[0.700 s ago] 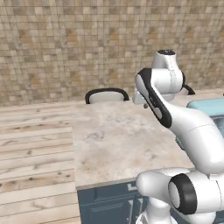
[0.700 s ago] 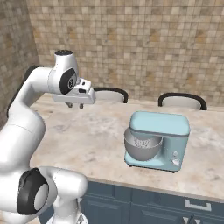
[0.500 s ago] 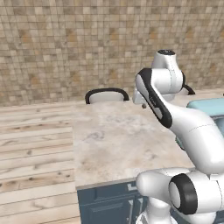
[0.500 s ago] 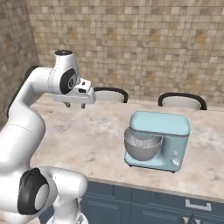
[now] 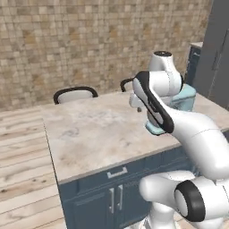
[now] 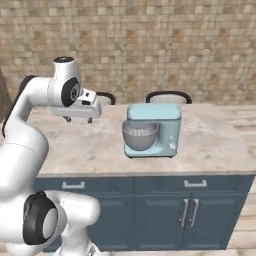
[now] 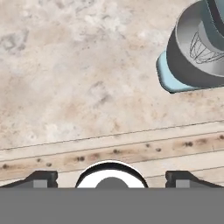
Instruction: Navigate to the range hood.
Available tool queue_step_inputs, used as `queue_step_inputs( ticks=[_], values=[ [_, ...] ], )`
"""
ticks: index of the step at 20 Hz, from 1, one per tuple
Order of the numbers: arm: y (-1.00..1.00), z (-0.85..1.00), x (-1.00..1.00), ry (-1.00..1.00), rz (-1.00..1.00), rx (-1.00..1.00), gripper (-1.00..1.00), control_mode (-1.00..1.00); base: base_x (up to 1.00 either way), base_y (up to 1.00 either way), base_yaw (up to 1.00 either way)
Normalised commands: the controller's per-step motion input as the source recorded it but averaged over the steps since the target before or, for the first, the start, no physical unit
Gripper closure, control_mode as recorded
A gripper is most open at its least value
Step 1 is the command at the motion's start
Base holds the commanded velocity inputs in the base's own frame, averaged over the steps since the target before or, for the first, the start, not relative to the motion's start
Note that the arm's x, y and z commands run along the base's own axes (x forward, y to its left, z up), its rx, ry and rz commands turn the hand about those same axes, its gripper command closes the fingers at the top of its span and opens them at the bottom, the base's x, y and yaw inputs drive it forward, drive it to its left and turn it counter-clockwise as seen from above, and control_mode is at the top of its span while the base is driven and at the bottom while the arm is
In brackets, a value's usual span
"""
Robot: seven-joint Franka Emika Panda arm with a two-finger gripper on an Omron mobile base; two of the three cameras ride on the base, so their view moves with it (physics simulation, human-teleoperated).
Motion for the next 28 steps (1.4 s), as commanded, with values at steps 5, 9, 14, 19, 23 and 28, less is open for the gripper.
queue_step_inputs(
  ticks=[5, 9, 14, 19, 23, 28],
  values=[
    [0.00, 0.00, 0.00, 0.00, 0.00, 0.00, -1.00, 1.00, 0.00, 0.34, -0.89],
    [0.00, 0.00, 0.00, 0.00, 0.00, 0.00, -1.00, 1.00, 0.00, 0.32, -0.94],
    [0.00, 0.00, 0.00, 0.00, 0.00, 0.00, -1.00, 1.00, 0.00, 0.24, -0.98],
    [0.00, 0.00, 0.00, 0.00, 0.00, 0.00, -1.00, 1.00, 0.00, 0.12, -1.00],
    [0.00, 0.00, 0.00, 0.00, 0.00, 0.00, -1.00, 1.00, 0.10, 0.21, -0.96],
    [0.00, 0.00, 0.00, 0.00, 0.00, 0.00, -1.00, 1.00, 0.90, 0.50, -0.45]
  ],
)
